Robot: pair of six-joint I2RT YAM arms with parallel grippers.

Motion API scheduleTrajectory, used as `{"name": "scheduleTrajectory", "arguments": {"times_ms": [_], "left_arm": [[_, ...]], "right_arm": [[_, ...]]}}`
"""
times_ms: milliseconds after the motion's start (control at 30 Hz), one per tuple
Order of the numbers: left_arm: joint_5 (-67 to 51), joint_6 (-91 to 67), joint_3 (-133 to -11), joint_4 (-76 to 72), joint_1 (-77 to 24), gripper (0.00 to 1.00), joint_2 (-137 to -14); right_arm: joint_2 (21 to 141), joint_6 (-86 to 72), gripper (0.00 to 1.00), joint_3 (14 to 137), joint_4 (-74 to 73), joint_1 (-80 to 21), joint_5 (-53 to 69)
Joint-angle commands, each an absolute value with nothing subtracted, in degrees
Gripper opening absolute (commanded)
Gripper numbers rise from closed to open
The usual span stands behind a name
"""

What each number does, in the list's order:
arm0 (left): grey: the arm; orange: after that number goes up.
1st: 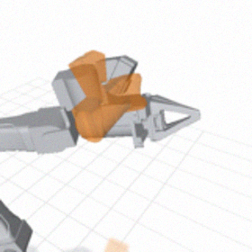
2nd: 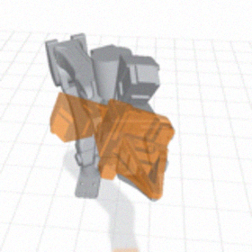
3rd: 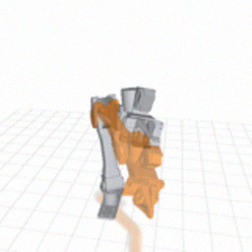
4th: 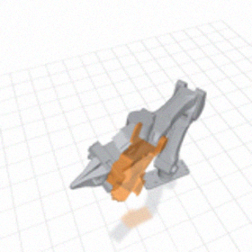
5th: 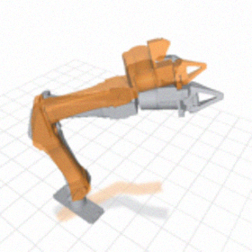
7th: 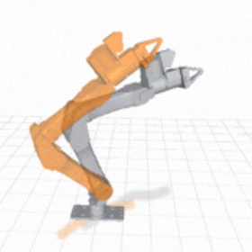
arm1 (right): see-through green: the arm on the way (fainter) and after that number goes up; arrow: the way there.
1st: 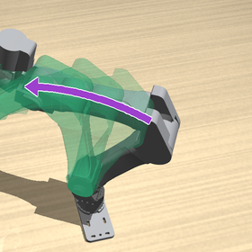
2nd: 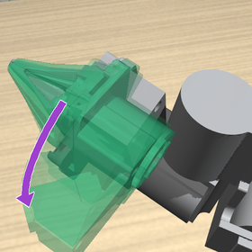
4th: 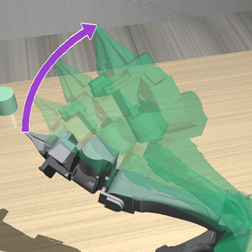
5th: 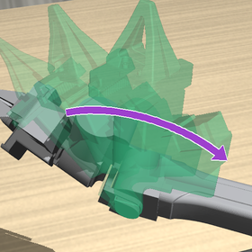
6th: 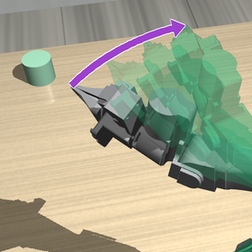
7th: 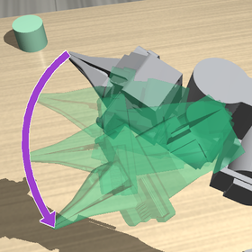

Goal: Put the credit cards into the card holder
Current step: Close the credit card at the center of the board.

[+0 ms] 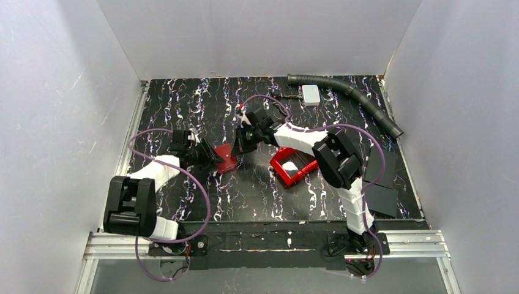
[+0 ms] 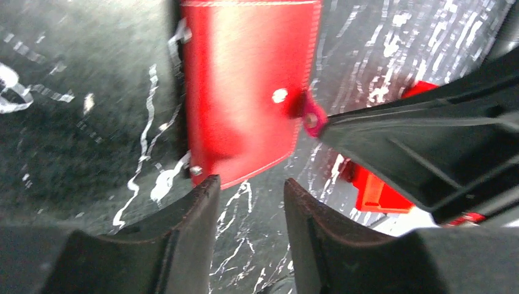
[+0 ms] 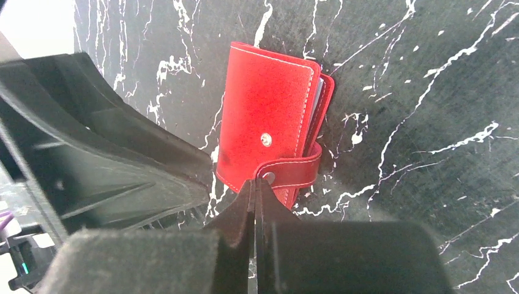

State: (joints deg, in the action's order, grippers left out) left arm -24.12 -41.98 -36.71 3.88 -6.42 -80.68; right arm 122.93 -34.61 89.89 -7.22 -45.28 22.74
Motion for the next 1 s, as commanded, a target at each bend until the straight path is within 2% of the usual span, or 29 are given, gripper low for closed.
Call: {"name": "scheduleTrajectory", "arguments": {"times_ms": [0, 133, 200, 567, 967], "left_arm": [[-29.3, -41.5, -41.9, 2.9, -5.4, 0.39, -83.1], [-25.7, -39.2, -46.2, 6.3, -5.0, 0.37, -88.1], [-25.5, -37.9, -48.6, 8.4, -5.0, 0.32, -91.2], [-23.7, -35.7, -48.7, 9.0, -5.0, 0.23, -95.5], [-23.5, -35.8, -47.2, 8.4, -5.0, 0.22, -94.6]], "right_arm": [[123.9, -33.6, 0.01, 93.4, -8.7, -45.7, 24.5], [124.9, -35.2, 0.01, 94.0, -7.2, -45.7, 25.1], [125.5, -36.0, 0.01, 94.2, -6.3, -45.7, 25.6], [128.1, -37.6, 0.01, 95.8, -4.0, -45.8, 28.2], [129.8, -38.5, 0.01, 96.7, -3.4, -45.8, 27.7]]}}
